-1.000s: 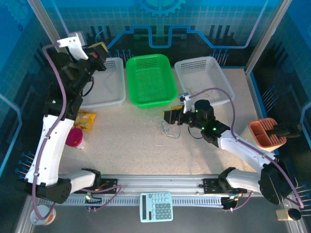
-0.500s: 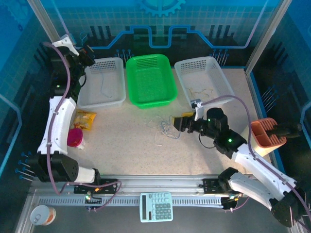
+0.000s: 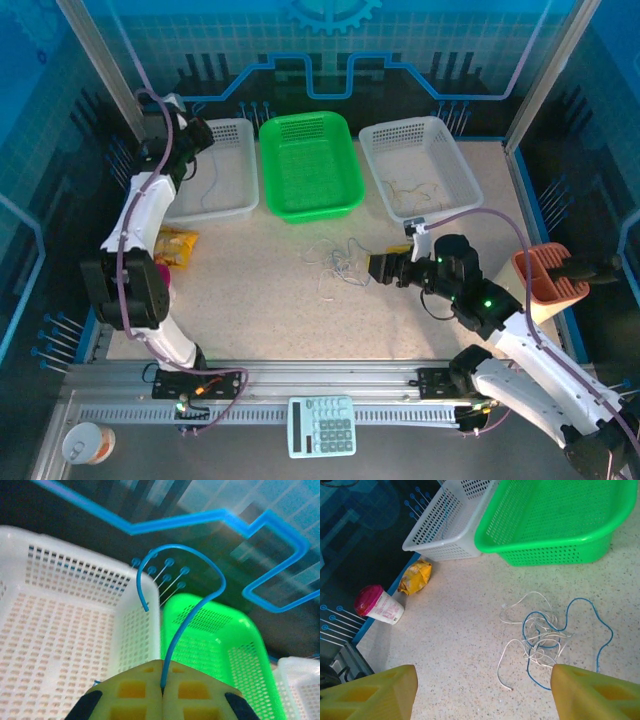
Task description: Untangle the cables
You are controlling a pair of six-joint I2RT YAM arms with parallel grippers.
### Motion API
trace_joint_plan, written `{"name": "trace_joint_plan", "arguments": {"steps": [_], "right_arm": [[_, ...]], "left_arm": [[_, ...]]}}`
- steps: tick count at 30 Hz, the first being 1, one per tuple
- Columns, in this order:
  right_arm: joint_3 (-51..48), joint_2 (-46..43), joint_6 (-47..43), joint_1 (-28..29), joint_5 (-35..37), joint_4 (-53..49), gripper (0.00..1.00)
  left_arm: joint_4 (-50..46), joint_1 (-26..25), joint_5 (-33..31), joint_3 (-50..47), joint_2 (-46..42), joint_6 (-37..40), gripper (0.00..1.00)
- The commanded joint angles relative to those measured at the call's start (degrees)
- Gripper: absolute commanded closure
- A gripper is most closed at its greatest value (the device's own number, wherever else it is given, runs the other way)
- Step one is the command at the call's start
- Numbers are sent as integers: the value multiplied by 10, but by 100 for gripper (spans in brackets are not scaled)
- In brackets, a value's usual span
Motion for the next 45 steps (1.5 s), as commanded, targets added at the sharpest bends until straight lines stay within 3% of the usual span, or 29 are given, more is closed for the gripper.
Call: {"name": "trace_joint_plan", "arguments": {"steps": [1, 4, 9, 14, 19, 26, 31, 35, 38, 45], "right_arm": [[8, 9, 5, 6, 9, -24, 29], [14, 21, 4, 8, 10, -32, 29], [16, 26, 2, 11, 17, -29, 29], [19, 46, -4, 12, 22, -23, 29], [28, 80, -10, 14, 22, -25, 29], [41, 135, -25, 18, 40, -56, 30], [41, 180, -27, 30, 45, -50, 30], [57, 225, -30, 44, 53, -43, 32], [77, 267, -48, 62, 74, -48, 34], [148, 370, -59, 91, 89, -43, 44]], "left_arm": [[-51, 8, -2, 19, 25, 16, 88], [-91, 11, 3, 47, 47, 19, 68], [-138, 11, -5, 116, 47, 31, 26], [-151, 11, 8, 150, 19, 31, 9], [-124, 11, 68, 108, -40, -14, 1], [-30, -27, 135, -87, -184, -90, 1], [1, -111, 112, -257, -307, -146, 1], [57, -187, 57, -414, -411, -206, 1], [74, -217, 27, -499, -460, -236, 1], [34, -235, 10, -509, -461, -204, 1]]}}
